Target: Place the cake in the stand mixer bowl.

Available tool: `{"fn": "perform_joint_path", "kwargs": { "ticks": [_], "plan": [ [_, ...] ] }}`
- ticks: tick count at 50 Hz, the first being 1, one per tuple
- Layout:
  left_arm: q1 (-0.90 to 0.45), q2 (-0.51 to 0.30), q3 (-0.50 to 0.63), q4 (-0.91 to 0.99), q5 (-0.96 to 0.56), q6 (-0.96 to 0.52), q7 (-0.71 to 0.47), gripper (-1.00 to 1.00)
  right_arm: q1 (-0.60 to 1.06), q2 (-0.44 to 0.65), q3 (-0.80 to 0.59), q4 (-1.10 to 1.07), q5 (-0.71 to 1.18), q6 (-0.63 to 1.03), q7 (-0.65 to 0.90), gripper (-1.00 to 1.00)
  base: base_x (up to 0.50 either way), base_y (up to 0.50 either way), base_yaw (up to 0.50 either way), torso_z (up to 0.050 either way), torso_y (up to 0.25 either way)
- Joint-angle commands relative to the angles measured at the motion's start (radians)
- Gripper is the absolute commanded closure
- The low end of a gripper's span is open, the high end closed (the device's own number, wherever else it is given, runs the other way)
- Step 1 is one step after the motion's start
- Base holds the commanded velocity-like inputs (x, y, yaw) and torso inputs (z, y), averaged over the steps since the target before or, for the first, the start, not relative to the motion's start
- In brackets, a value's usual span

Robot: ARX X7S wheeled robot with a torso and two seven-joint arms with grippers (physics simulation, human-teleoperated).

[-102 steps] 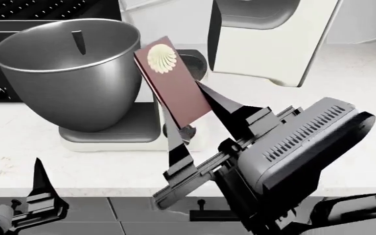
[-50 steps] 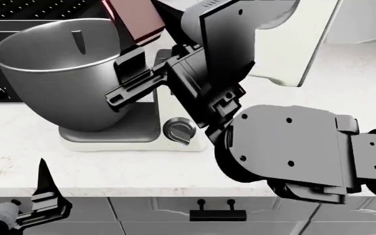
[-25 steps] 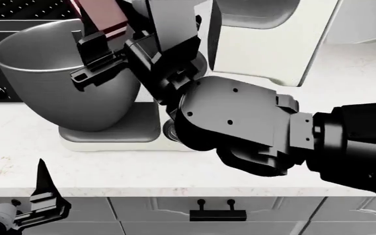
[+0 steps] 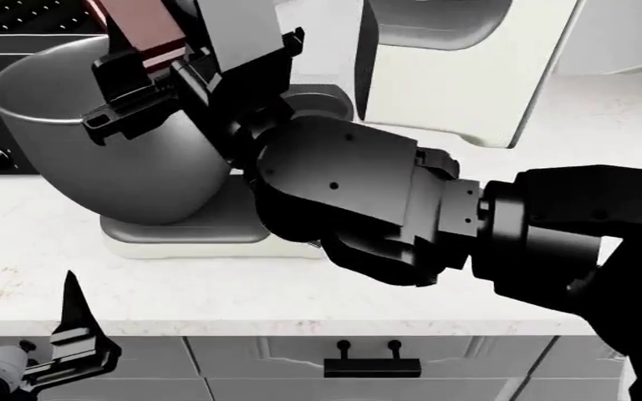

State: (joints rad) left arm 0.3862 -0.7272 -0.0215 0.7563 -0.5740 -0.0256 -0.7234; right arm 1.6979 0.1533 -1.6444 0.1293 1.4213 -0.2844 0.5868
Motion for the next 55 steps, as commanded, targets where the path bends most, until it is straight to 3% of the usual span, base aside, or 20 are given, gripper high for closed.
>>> {"fn": "perform_joint_path", "kwargs": {
  "ticks": [1, 14, 41, 42, 55],
  "plan": [
    [-0.004, 0.002, 0.003, -0.005, -0.004, -0.002, 0.001, -1.00, 0.012, -0.048, 0.037, 0.083, 0.007, 0.026, -0.017, 1.00, 0.00, 0.00, 0.00, 0.000, 0.000],
    [-0.006, 0.006, 0.007, -0.012, -0.001, 0.003, 0.007, -1.00, -0.016, -0.105, 0.046, 0.205, 0.080, 0.078, -0.113, 1.00, 0.00, 0.00, 0.00, 0.000, 0.000],
    [-0.012, 0.006, 0.010, -0.015, -0.004, 0.000, 0.010, -1.00, -0.040, -0.144, 0.040, 0.281, 0.106, 0.143, -0.116, 1.00, 0.01, 0.01, 0.01, 0.000, 0.000],
    [-0.014, 0.006, 0.014, -0.017, -0.003, -0.001, 0.012, -1.00, -0.041, -0.148, 0.041, 0.291, 0.110, 0.148, -0.121, -1.00, 0.01, 0.02, 0.02, 0.000, 0.000],
    [-0.016, 0.009, 0.016, -0.021, -0.003, 0.000, 0.014, -1.00, -0.046, -0.143, 0.057, 0.283, 0.109, 0.156, -0.122, -1.00, 0.00, 0.00, 0.00, 0.000, 0.000]
  ]
}}
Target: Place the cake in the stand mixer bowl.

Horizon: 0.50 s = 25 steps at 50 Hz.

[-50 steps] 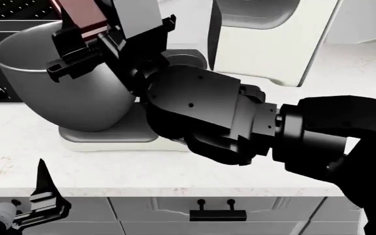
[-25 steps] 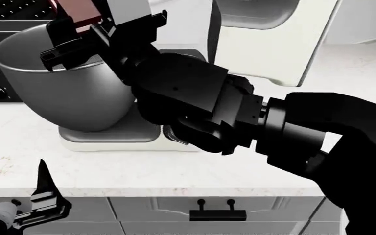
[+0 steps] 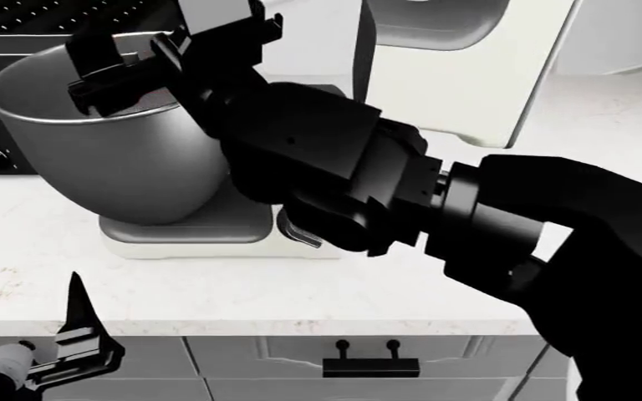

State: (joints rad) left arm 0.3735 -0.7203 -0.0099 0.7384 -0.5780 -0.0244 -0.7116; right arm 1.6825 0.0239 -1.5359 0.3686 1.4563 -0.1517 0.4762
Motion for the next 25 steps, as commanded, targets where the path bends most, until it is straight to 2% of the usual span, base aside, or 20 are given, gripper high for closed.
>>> {"fn": "perform_joint_path", "kwargs": {
  "ticks": [1, 11, 17, 25],
  "plan": [
    [-0.004, 0.002, 0.004, -0.003, 0.000, -0.001, 0.002, -1.00, -0.030, -0.013, -0.050, 0.044, 0.075, 0.024, -0.011, -1.00, 0.00, 0.00, 0.00, 0.000, 0.000],
    [-0.004, 0.003, 0.006, -0.006, 0.000, 0.003, 0.006, -1.00, -0.034, 0.016, -0.037, -0.025, 0.061, 0.006, 0.014, -1.00, 0.00, 0.00, 0.00, 0.000, 0.000],
    [-0.023, 0.011, 0.027, -0.017, 0.004, 0.000, 0.017, -1.00, -0.079, 0.211, -0.034, -0.379, -0.082, -0.123, 0.180, -1.00, 0.00, 0.00, 0.00, 0.000, 0.000],
    [-0.050, 0.020, 0.061, -0.021, 0.016, -0.009, 0.029, -1.00, -0.078, 0.405, -0.066, -0.699, -0.302, -0.151, 0.363, -1.00, 0.00, 0.00, 0.00, 0.000, 0.000]
  ]
}}
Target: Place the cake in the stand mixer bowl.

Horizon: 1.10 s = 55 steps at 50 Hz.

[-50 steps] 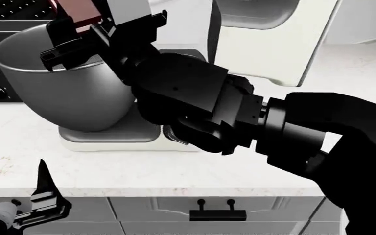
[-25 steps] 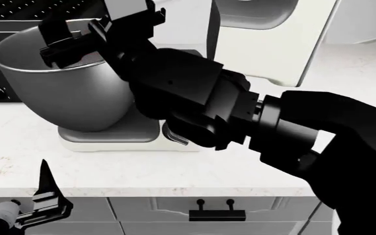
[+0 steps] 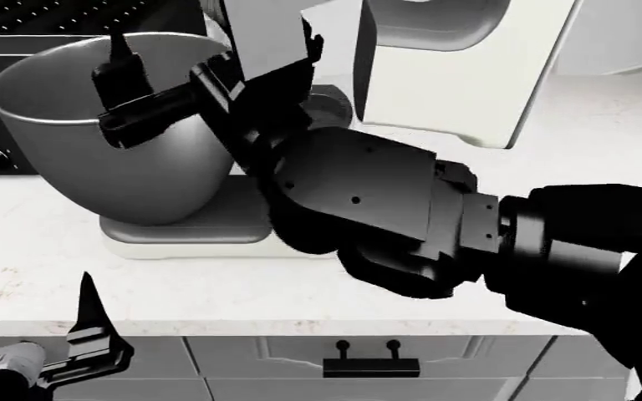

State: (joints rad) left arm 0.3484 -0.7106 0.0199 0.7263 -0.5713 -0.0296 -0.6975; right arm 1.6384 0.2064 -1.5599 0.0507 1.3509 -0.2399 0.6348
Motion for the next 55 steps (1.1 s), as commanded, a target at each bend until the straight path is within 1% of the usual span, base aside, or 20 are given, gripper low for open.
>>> {"fn": "perform_joint_path", "kwargs": {
  "ticks": [1, 7, 13, 21, 23, 26, 27, 28, 30, 36, 45, 51, 55],
  "plan": [
    [-0.027, 0.011, 0.033, -0.011, 0.009, -0.004, 0.016, -1.00, -0.037, 0.247, -0.047, -0.415, -0.214, -0.061, 0.227, -1.00, 0.00, 0.00, 0.00, 0.000, 0.000],
    [-0.031, 0.009, 0.039, 0.000, 0.013, -0.009, 0.014, -1.00, -0.058, 0.325, -0.063, -0.498, -0.281, -0.060, 0.280, -1.00, 0.00, 0.00, 0.00, 0.000, 0.000],
    [-0.031, 0.008, 0.040, 0.001, 0.012, -0.010, 0.015, -1.00, -0.074, 0.347, -0.063, -0.497, -0.286, -0.071, 0.271, -1.00, 0.00, 0.00, 0.00, 0.000, 0.000],
    [-0.033, 0.008, 0.042, 0.002, 0.014, -0.010, 0.015, -1.00, -0.095, 0.393, -0.073, -0.551, -0.333, -0.070, 0.305, -1.00, 0.00, 0.00, 0.00, 0.000, 0.000],
    [-0.034, 0.008, 0.043, 0.006, 0.016, -0.009, 0.016, -1.00, -0.103, 0.422, -0.076, -0.573, -0.384, -0.059, 0.353, -1.00, 0.00, 0.00, 0.00, 0.000, 0.000],
    [-0.035, 0.010, 0.043, 0.004, 0.018, -0.003, 0.019, -1.00, -0.132, 0.495, -0.078, -0.617, -0.429, -0.082, 0.379, -1.00, 0.00, 0.00, 0.00, 0.000, 0.000],
    [-0.034, 0.009, 0.043, 0.005, 0.018, -0.002, 0.020, -1.00, -0.134, 0.503, -0.079, -0.623, -0.433, -0.083, 0.381, -1.00, 0.00, 0.00, 0.00, 0.000, 0.000],
    [-0.037, 0.009, 0.045, 0.010, 0.022, -0.005, 0.018, -1.00, -0.144, 0.549, -0.078, -0.656, -0.458, -0.090, 0.405, -1.00, 0.00, 0.00, 0.00, 0.000, 0.000],
    [-0.042, 0.010, 0.052, 0.011, 0.027, -0.007, 0.019, -1.00, -0.151, 0.600, -0.078, -0.696, -0.482, -0.093, 0.427, -1.00, 0.00, 0.00, 0.00, 0.000, 0.000],
    [-0.048, 0.010, 0.061, 0.016, 0.035, -0.014, 0.020, -1.00, -0.188, 0.688, -0.086, -0.735, -0.530, -0.112, 0.458, -1.00, 0.00, 0.00, 0.00, 0.000, 0.000],
    [-0.054, 0.013, 0.065, 0.008, 0.038, -0.006, 0.026, -1.00, -0.250, 0.770, -0.089, -0.726, -0.580, -0.173, 0.472, -1.00, 0.00, 0.00, 0.00, 0.000, 0.000],
    [-0.057, 0.014, 0.070, 0.011, 0.044, -0.004, 0.029, -1.00, -0.275, 0.798, -0.091, -0.736, -0.615, -0.188, 0.487, -1.00, 0.00, 0.00, 0.00, 0.000, 0.000],
    [-0.051, 0.011, 0.068, 0.024, 0.059, 0.003, 0.028, -1.00, -0.303, 0.853, -0.091, -0.760, -0.653, -0.213, 0.516, -1.00, 0.00, 0.00, 0.00, 0.000, 0.000]
  ]
}}
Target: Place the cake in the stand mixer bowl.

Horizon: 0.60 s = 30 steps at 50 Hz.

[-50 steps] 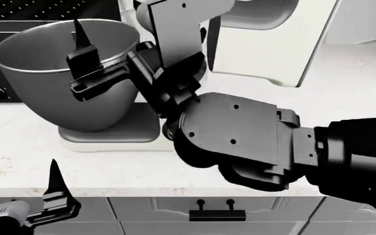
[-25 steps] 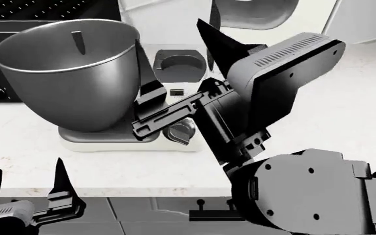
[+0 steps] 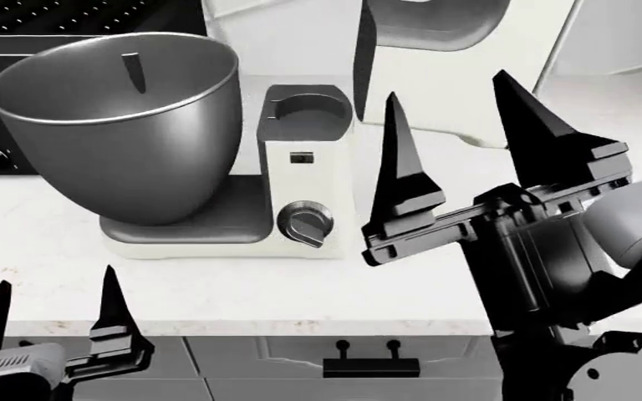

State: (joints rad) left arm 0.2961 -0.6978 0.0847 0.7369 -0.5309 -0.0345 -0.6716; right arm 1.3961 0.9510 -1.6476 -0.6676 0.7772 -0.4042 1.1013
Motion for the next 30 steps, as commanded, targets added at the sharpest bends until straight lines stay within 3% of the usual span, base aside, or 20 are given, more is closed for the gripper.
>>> {"fn": "perform_joint_path", "kwargs": {
  "ticks": [1, 19, 20, 22, 30],
  "plan": [
    [0.003, -0.003, 0.005, 0.019, 0.024, 0.011, 0.003, -1.00, -0.071, 0.127, -0.006, -0.052, -0.096, -0.052, 0.060, -1.00, 0.00, 0.00, 0.00, 0.000, 0.000],
    [0.010, -0.013, 0.014, 0.065, 0.090, 0.028, 0.006, -1.00, -0.138, 0.250, -0.010, -0.135, -0.226, -0.072, 0.152, -1.00, 0.00, 0.00, 0.00, 0.000, 0.000],
    [0.026, -0.018, -0.005, 0.124, 0.156, 0.058, -0.007, -1.00, -0.145, 0.315, -0.010, -0.197, -0.276, -0.055, 0.188, -1.00, 0.00, 0.00, 0.00, 0.000, 0.000],
    [0.034, -0.022, -0.021, 0.155, 0.171, 0.072, -0.014, -1.00, -0.150, 0.344, -0.012, -0.228, -0.305, -0.039, 0.201, -1.00, 0.00, 0.00, 0.00, 0.000, 0.000],
    [-0.007, -0.085, -0.072, 0.279, 0.114, -0.025, -0.061, -1.00, -0.153, 0.447, -0.006, -0.300, -0.349, -0.038, 0.232, -1.00, 0.00, 0.00, 0.00, 0.000, 0.000]
  ]
}}
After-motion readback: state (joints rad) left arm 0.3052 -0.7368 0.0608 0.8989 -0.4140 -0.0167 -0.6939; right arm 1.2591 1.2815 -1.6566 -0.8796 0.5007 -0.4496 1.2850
